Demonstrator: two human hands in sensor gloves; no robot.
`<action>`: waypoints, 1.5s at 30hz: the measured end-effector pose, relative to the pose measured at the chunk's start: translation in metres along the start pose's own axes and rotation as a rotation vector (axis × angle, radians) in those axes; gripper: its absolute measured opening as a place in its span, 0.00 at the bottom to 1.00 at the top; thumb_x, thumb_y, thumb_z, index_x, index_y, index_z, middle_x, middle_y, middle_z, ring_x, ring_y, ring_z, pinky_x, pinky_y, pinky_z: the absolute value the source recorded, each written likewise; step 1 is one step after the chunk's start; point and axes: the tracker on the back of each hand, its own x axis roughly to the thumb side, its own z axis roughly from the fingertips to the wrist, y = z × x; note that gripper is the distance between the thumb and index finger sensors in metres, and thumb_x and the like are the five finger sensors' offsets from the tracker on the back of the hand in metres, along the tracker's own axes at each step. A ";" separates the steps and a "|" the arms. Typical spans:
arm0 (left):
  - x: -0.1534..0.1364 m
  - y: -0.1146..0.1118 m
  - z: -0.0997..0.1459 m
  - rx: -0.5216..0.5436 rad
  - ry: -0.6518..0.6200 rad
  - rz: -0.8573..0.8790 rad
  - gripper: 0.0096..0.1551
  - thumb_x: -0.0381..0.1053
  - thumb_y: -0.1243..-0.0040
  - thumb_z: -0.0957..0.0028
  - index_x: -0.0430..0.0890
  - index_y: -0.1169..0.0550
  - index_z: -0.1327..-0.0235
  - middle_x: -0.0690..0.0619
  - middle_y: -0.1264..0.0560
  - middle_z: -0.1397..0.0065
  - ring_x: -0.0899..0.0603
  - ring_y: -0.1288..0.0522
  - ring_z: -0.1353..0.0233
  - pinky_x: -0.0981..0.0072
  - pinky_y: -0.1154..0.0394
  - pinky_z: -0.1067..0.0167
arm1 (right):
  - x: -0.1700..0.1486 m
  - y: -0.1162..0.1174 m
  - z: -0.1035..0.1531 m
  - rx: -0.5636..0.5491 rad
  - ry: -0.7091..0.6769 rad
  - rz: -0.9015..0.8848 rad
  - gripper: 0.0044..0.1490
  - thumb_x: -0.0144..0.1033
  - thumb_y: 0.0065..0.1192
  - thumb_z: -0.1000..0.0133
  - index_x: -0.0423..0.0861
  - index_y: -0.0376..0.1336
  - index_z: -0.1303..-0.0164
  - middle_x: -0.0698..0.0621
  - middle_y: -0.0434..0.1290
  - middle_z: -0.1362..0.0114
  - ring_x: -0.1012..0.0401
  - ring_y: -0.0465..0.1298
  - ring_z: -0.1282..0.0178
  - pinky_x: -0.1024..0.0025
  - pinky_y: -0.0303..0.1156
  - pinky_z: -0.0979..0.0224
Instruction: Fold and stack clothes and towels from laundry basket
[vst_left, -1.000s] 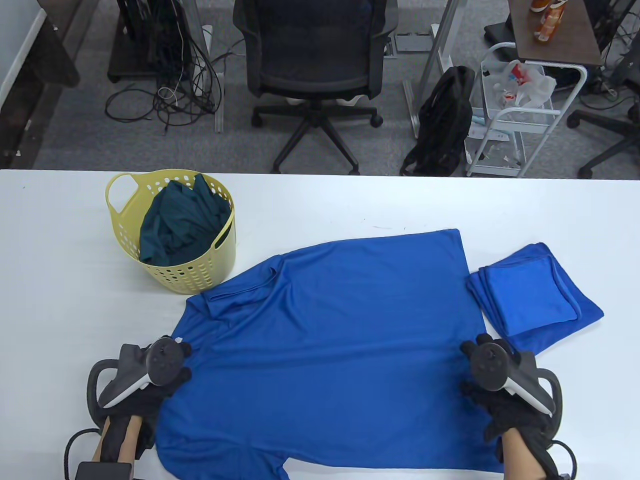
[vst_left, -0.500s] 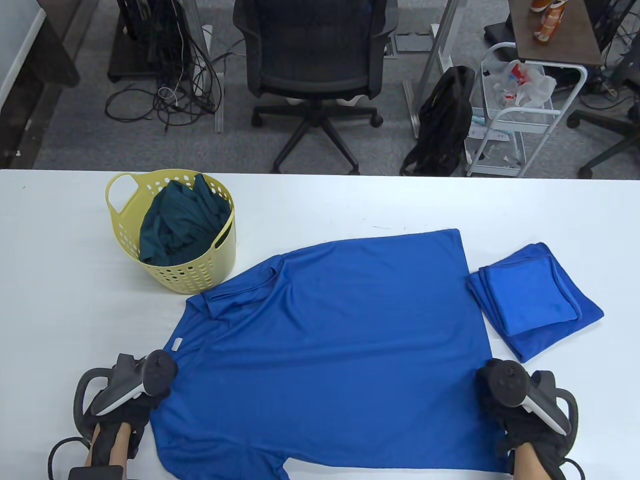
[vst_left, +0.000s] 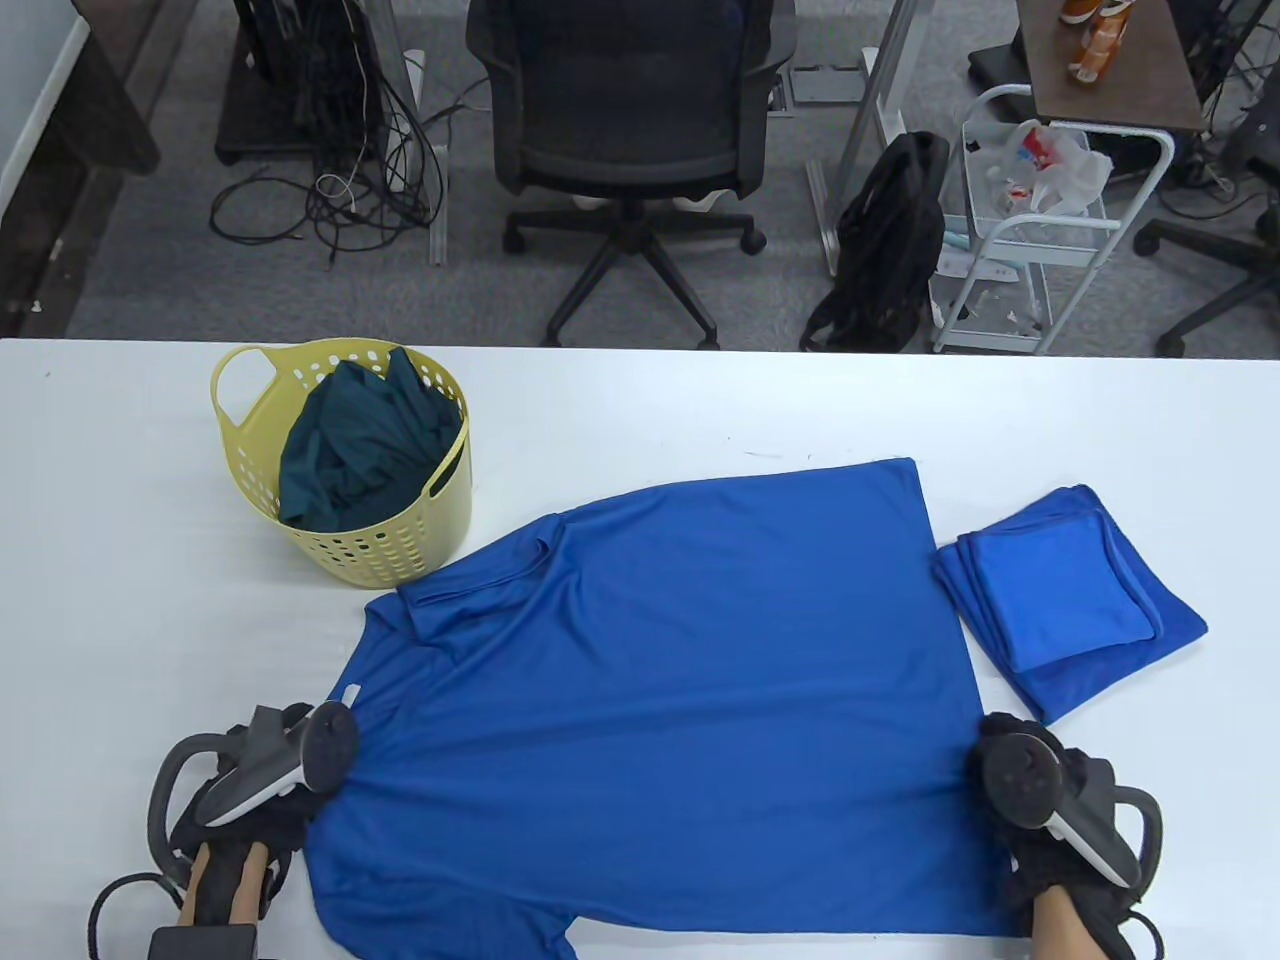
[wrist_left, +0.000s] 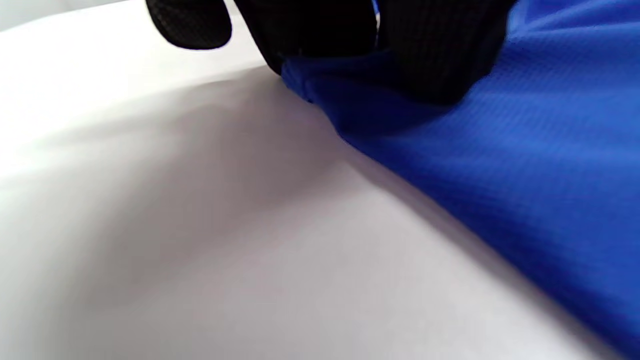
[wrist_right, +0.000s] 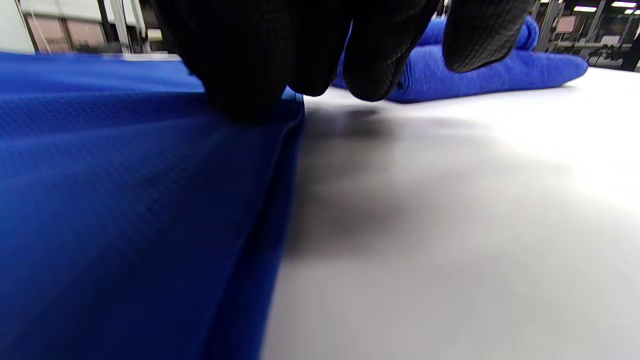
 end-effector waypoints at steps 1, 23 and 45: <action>-0.004 0.001 0.002 0.011 -0.003 0.028 0.26 0.58 0.33 0.47 0.64 0.28 0.36 0.58 0.34 0.17 0.44 0.30 0.18 0.40 0.33 0.24 | -0.001 -0.003 0.001 -0.040 -0.010 -0.052 0.21 0.32 0.64 0.43 0.51 0.66 0.39 0.48 0.64 0.17 0.48 0.67 0.18 0.38 0.63 0.21; -0.020 0.029 0.007 0.239 0.185 0.213 0.25 0.59 0.33 0.45 0.62 0.22 0.33 0.53 0.23 0.24 0.55 0.15 0.53 0.72 0.18 0.58 | -0.006 -0.033 -0.003 -0.054 0.093 -0.290 0.23 0.30 0.59 0.36 0.44 0.68 0.31 0.39 0.70 0.27 0.68 0.80 0.61 0.77 0.81 0.57; -0.003 0.018 0.018 0.153 -0.065 -0.112 0.24 0.58 0.26 0.55 0.66 0.19 0.45 0.61 0.23 0.26 0.49 0.20 0.28 0.48 0.23 0.31 | -0.014 -0.012 -0.007 0.245 0.076 -0.085 0.21 0.31 0.66 0.40 0.50 0.71 0.35 0.38 0.58 0.12 0.41 0.62 0.16 0.32 0.62 0.22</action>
